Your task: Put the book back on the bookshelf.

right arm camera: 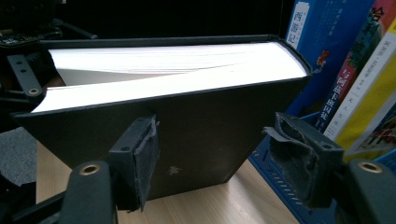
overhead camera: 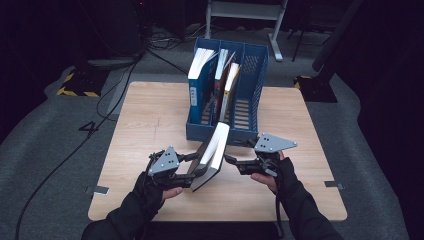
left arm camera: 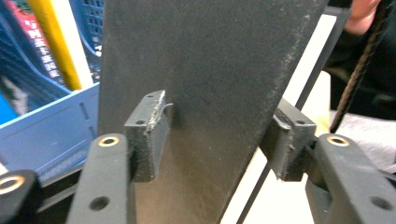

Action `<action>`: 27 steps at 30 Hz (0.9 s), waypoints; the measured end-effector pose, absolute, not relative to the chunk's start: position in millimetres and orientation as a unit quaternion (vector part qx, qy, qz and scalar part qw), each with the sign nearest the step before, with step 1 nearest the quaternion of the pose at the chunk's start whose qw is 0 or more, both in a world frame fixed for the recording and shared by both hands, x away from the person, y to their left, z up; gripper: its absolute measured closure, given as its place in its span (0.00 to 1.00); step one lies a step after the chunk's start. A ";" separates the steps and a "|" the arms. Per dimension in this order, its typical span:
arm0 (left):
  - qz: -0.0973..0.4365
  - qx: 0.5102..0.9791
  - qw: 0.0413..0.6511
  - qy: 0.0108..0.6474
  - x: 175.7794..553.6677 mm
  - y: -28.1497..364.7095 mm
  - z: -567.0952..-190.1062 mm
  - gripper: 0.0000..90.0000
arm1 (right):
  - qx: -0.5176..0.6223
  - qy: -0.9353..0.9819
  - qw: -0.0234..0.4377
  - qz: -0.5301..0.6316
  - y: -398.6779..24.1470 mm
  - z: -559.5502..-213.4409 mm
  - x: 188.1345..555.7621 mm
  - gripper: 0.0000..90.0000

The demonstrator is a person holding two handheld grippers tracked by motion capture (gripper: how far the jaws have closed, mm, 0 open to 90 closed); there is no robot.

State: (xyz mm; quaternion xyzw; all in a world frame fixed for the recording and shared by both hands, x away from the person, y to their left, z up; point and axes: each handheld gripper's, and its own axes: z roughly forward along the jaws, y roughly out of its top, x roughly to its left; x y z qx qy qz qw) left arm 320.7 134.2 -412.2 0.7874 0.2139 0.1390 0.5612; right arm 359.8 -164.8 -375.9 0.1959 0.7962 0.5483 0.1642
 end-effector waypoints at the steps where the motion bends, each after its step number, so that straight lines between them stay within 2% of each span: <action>1: 0.141 0.790 0.556 0.215 319.9 135.6 -412.3 0.46 | 0.194 0.797 0.163 0.549 -164.0 -375.9 359.8 0.37; 3: 0.159 0.800 0.535 0.221 314.9 136.1 -415.2 0.34 | 0.193 0.797 0.159 0.550 -162.3 -376.5 359.8 0.37; 8: 0.167 0.826 0.494 0.214 305.9 128.1 -427.7 0.23 | 0.188 0.800 0.161 0.546 -158.5 -377.6 358.5 0.36; 13: 0.183 0.840 0.460 0.221 303.9 113.7 -441.7 0.17 | 0.182 0.803 0.162 0.543 -154.8 -379.0 356.3 0.35; 21: 0.210 0.817 0.465 0.269 314.7 98.7 -451.4 0.16 | 0.184 0.804 0.159 0.542 -150.0 -382.7 355.4 0.35; 27: 0.243 0.788 0.480 0.297 317.8 91.3 -458.2 0.21 | 0.183 0.803 0.166 0.542 -146.4 -385.0 354.9 0.34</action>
